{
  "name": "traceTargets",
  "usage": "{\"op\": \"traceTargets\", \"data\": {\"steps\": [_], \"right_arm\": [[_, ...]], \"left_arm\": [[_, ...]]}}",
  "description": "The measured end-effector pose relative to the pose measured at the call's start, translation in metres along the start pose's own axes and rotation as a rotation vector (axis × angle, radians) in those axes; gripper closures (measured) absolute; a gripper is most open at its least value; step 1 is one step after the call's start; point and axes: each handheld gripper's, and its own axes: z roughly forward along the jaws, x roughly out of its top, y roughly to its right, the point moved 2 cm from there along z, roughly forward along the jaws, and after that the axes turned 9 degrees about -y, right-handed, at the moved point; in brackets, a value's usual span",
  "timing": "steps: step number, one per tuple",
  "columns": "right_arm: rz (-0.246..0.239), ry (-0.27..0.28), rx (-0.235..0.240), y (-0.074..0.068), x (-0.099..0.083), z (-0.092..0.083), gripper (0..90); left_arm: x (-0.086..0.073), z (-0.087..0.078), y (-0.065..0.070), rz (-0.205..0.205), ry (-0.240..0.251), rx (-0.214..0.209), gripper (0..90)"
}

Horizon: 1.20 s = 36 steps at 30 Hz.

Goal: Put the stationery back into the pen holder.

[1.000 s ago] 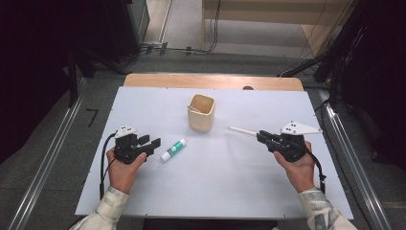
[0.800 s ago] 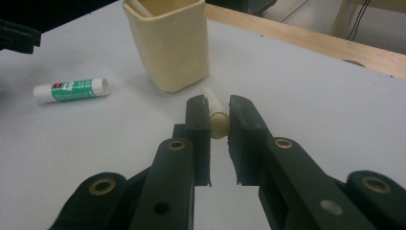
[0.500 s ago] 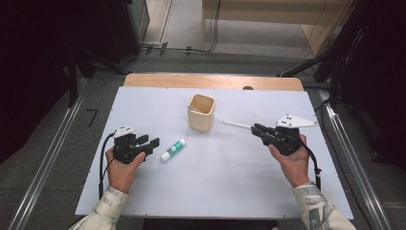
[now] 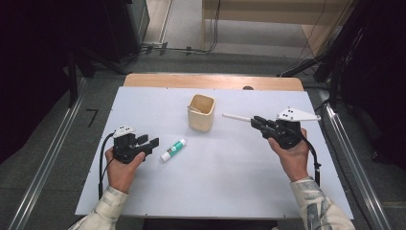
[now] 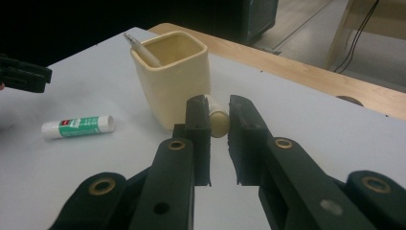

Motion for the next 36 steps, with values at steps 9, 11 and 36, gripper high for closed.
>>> {"op": "traceTargets", "data": {"steps": [9, 11, 36], "right_arm": [[0.0, 0.005, -0.002, -0.001, 0.003, 0.001, 77.5], [0.001, 0.008, -0.006, 0.0, 0.004, 0.001, 77.5], [-0.026, 0.0, -0.008, -0.006, 0.032, -0.003, 77.5]], "left_arm": [[0.0, 0.0, 0.0, 0.004, -0.004, -0.001, 48.3], [0.0, 0.001, 0.0, 0.004, -0.003, 0.0, 48.3], [0.0, -0.001, -0.001, -0.001, 0.008, -0.004, 48.3]]}}
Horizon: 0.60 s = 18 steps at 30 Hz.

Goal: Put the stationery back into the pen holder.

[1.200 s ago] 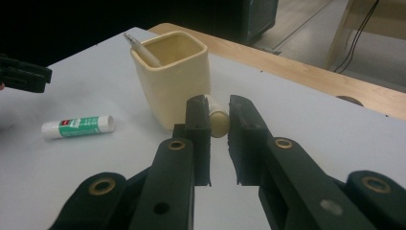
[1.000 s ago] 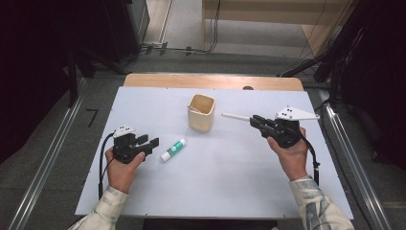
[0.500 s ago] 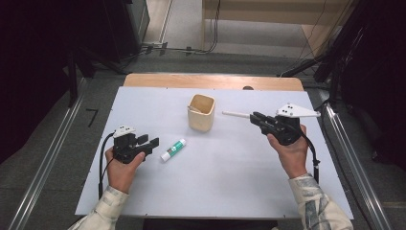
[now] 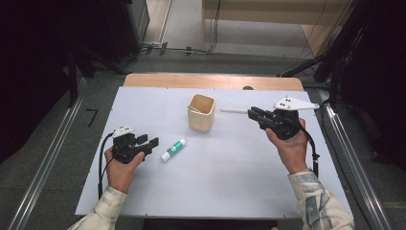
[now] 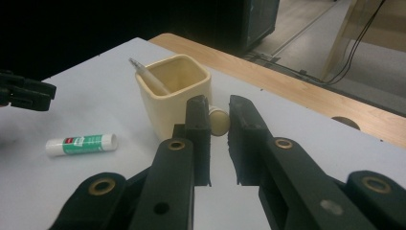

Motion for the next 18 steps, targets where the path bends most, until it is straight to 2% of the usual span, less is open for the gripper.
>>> {"op": "traceTargets", "data": {"steps": [18], "right_arm": [[-0.01, 0.01, 0.023, -0.009, 0.009, 0.011, 77.5]], "left_arm": [[0.0, 0.0, -0.001, -0.001, 0.0, -0.001, 48.3]]}}
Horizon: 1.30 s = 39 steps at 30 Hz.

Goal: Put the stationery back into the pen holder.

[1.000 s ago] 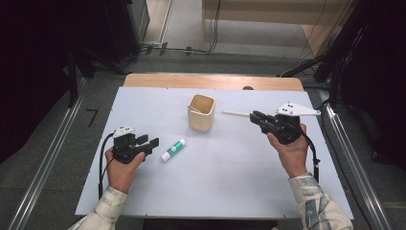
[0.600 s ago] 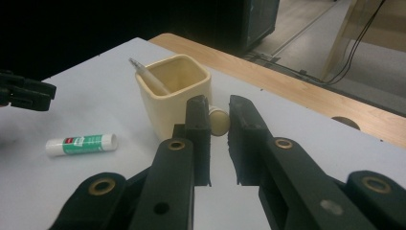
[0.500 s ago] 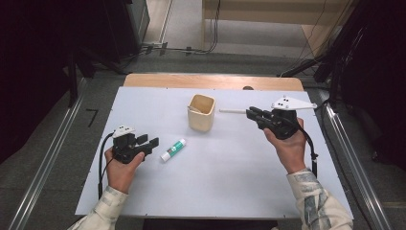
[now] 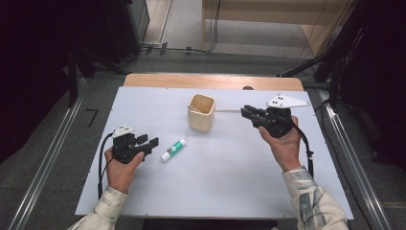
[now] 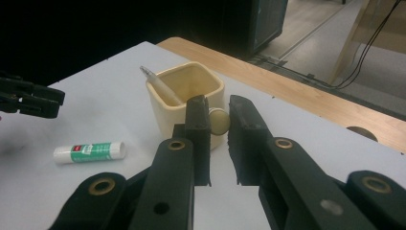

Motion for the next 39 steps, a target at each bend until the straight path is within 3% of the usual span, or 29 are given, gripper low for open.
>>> {"op": "traceTargets", "data": {"steps": [25, 39], "right_arm": [[-0.022, 0.044, 0.002, -0.007, 0.022, -0.006, 77.5], [-0.039, -0.015, 0.024, -0.018, 0.029, 0.026, 77.4]], "left_arm": [[0.0, 0.0, -0.001, -0.001, 0.003, -0.004, 48.3], [0.0, 0.0, -0.001, 0.0, 0.003, -0.007, 48.3]]}}
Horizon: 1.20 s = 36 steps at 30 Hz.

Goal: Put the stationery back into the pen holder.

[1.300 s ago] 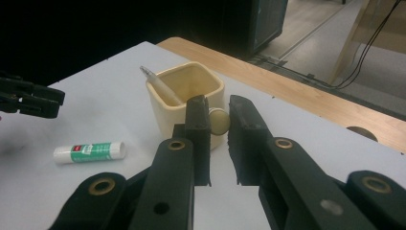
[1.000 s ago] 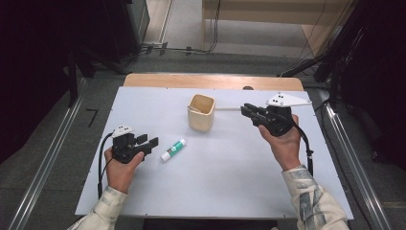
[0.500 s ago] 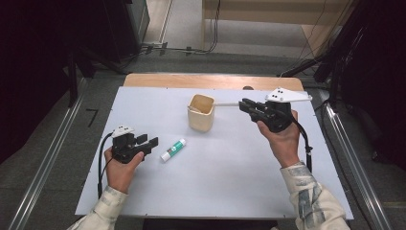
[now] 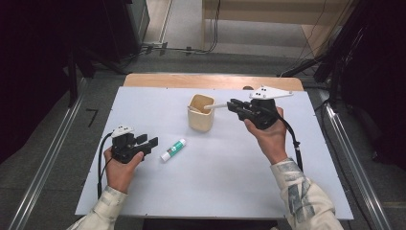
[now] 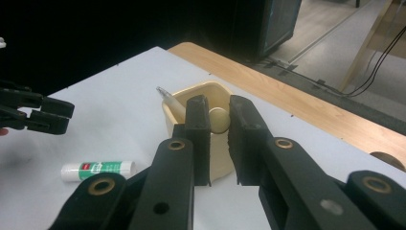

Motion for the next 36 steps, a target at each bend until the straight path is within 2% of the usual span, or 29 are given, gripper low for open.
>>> {"op": "traceTargets", "data": {"steps": [11, 25, 36], "right_arm": [[-0.027, -0.07, -0.031, -0.006, 0.007, 0.03, 77.3], [-0.029, -0.166, -0.067, -0.007, 0.011, 0.063, 77.2], [-0.025, -0.197, -0.067, -0.008, 0.009, 0.077, 77.1]], "left_arm": [[0.0, 0.0, 0.0, 0.0, 0.0, 0.001, 48.3], [-0.001, 0.0, -0.001, 0.004, -0.005, 0.002, 48.2], [-0.001, 0.001, -0.001, 0.009, -0.009, 0.003, 48.2]]}}
